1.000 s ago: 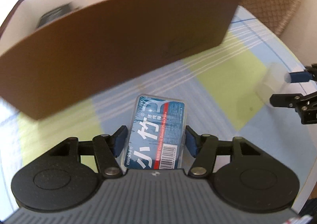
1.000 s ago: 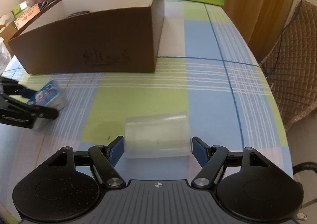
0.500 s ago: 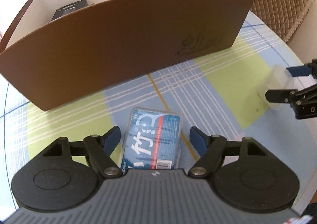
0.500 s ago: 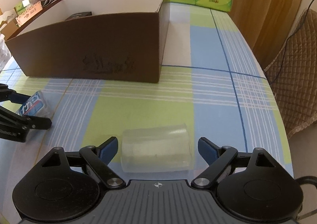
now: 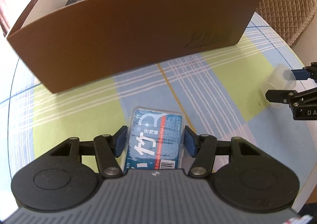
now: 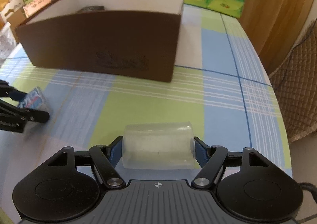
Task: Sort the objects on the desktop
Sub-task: 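Lift and carry the toothpick box and clear container over the brown box with both tools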
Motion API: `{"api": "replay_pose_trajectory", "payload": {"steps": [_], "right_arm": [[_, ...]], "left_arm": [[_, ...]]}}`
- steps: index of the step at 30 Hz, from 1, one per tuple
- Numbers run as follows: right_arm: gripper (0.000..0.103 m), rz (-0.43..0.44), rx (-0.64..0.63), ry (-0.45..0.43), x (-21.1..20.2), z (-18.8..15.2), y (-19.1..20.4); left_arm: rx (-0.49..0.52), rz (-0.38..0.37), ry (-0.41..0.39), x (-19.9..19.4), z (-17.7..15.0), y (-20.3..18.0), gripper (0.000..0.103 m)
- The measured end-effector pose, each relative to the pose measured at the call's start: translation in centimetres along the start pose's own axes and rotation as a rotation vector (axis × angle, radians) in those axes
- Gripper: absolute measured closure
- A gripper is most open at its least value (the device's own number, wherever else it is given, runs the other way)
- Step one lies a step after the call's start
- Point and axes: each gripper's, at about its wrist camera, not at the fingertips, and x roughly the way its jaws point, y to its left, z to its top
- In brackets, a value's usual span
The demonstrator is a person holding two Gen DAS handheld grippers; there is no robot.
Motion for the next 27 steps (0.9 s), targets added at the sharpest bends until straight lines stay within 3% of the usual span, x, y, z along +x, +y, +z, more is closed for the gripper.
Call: {"api": "replay_pose_trajectory", "payload": {"steps": [13, 27], "right_arm": [[0.034, 0.087, -0.078, -0.065, -2.6, 2.4, 3.3], [0.034, 0.173, -0.061, -0.097, -4.3, 4.9, 3.6]], "left_arm": [[-0.068, 0.005, -0.049, -3.7, -1.2, 1.6, 0.049], [-0.106, -0.015, -0.180, -8.9, 1.3, 2.5, 0.049]]}}
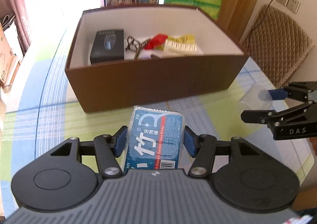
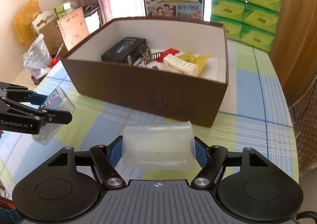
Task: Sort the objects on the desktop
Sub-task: 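Lift and carry the toothpick box and clear container over the brown box with both tools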
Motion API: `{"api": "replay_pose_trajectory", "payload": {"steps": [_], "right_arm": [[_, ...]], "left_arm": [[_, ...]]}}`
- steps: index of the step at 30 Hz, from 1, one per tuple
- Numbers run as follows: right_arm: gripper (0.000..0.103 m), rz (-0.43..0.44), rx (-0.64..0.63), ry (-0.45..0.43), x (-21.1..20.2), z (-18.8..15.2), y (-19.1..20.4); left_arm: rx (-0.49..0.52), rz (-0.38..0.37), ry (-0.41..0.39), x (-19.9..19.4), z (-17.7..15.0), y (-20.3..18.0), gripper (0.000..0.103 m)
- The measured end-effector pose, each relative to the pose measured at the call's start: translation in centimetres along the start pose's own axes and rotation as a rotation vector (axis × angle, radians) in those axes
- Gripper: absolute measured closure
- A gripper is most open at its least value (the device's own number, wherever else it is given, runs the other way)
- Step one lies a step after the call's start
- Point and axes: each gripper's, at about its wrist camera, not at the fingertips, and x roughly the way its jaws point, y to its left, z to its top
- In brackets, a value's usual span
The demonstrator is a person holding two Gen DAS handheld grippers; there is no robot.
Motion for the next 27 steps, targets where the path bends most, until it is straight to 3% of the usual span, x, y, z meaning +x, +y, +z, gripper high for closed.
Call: {"api": "replay_pose_trajectory", "payload": {"steps": [14, 27], "right_arm": [[0.034, 0.005, 0.004, -0.091, -1.0, 5.2, -0.9], [0.034, -0.033, 0.013, -0.104, 1.9, 10.9, -3.1]], "left_arm": [[0.012, -0.004, -0.094, -1.0, 4.9, 0.7, 0.049], [0.029, -0.019, -0.138, 1.7, 11.7, 1.7, 0.049]]}}
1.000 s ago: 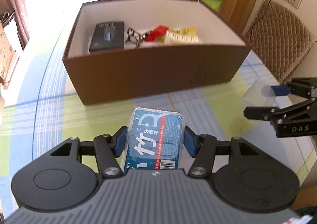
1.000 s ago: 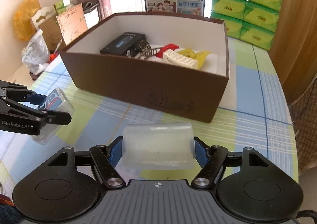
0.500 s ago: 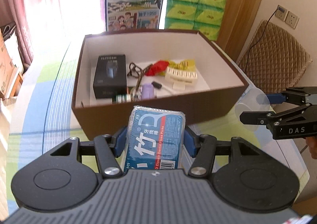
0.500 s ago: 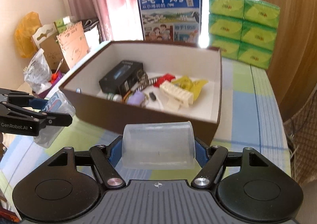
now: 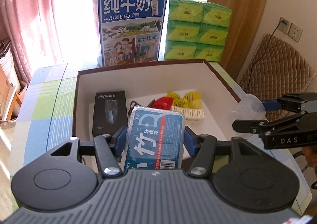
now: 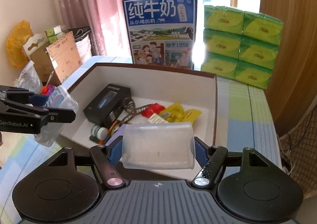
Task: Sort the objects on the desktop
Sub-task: 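Lift and carry the toothpick box and clear container over the brown box with both tools, then lower and release the toothpick box and container into the box with both tools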
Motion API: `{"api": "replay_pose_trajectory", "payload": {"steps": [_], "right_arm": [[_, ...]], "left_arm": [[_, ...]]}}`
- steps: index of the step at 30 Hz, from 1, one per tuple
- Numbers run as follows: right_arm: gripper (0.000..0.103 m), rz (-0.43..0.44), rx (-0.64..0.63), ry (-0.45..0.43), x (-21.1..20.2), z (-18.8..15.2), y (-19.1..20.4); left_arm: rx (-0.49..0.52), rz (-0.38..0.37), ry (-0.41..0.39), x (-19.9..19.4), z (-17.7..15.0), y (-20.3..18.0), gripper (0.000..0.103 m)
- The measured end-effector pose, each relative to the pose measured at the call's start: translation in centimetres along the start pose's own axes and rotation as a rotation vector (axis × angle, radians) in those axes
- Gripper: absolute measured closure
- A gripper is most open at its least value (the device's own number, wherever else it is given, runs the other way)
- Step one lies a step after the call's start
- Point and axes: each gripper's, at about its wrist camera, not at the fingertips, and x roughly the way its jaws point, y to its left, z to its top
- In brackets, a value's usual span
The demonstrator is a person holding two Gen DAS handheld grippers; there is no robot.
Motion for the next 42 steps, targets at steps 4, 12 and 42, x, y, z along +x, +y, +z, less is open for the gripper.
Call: {"api": "replay_pose_trajectory", "payload": {"steps": [4, 12, 42], "right_arm": [[0.034, -0.018, -0.009, 0.021, 1.8, 1.1, -0.6], [0.034, -0.038, -0.079, 0.103, 6.0, 1.6, -0.9], [0.013, -0.042, -0.549, 0.321, 13.2, 1.1, -0.9]], "left_arm": [[0.000, -0.011, 0.028, 2.2, 1.2, 0.3, 0.049], [0.002, -0.025, 0.092, 6.7, 2.4, 0.4, 0.049], [0.014, -0.059, 0.225, 13.5, 1.7, -0.8, 0.049]]}}
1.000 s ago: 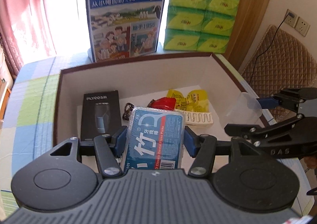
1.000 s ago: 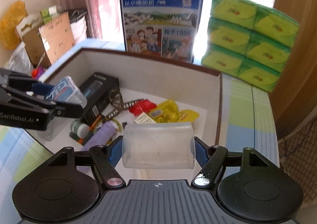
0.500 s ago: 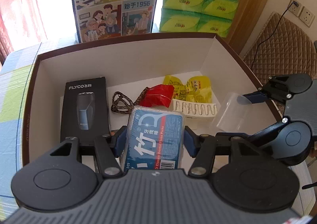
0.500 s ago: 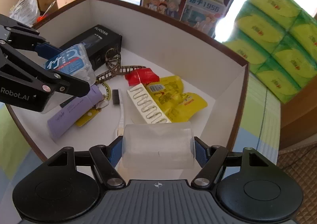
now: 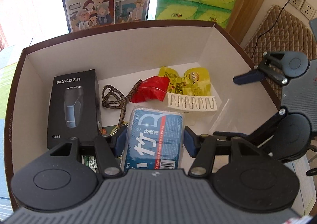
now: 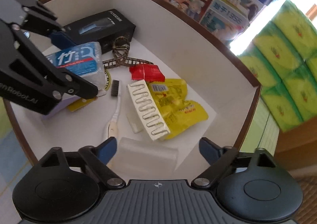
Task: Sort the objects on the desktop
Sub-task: 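Lower and release the toothpick box and container into the box with both tools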
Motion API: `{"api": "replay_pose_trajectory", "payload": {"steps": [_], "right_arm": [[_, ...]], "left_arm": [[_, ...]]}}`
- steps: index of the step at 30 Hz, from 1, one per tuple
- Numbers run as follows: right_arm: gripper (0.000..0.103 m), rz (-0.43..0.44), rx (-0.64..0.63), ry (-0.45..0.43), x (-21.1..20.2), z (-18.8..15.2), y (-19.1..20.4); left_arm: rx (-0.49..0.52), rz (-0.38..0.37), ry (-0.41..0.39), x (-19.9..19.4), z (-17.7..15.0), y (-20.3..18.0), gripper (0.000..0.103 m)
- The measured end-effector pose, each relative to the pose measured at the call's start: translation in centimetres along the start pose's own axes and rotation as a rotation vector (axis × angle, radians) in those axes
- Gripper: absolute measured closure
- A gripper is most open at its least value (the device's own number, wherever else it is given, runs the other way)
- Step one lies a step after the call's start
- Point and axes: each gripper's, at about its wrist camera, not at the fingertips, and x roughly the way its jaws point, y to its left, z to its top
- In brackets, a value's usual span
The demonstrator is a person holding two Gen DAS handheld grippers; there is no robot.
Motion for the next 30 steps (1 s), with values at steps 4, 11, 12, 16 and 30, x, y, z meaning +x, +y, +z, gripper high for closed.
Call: {"api": "replay_pose_trajectory", "payload": {"steps": [4, 11, 12, 16, 30], "right_arm": [[0.011, 0.026, -0.006, 0.018, -0.1, 0.1, -0.6], [0.010, 0.027, -0.020, 0.022, -0.2, 0.2, -0.6], [0.010, 0.026, -0.019, 0.021, -0.2, 0.2, -0.5], [0.010, 0.022, -0.018, 0.017, -0.3, 0.1, -0.5], [0.010, 0.018, -0.004, 0.001, -0.5, 0.0, -0.3]], "left_arm": [[0.005, -0.003, 0.011, 0.4, 0.0, -0.3, 0.049], [0.009, -0.013, 0.030, 1.2, -0.2, -1.0, 0.049], [0.010, -0.012, 0.032, 1.3, -0.2, -1.1, 0.049], [0.018, -0.029, 0.042, 1.7, -0.2, -1.5, 0.049], [0.023, -0.002, 0.043, 1.6, 0.0, -1.5, 0.038]]}}
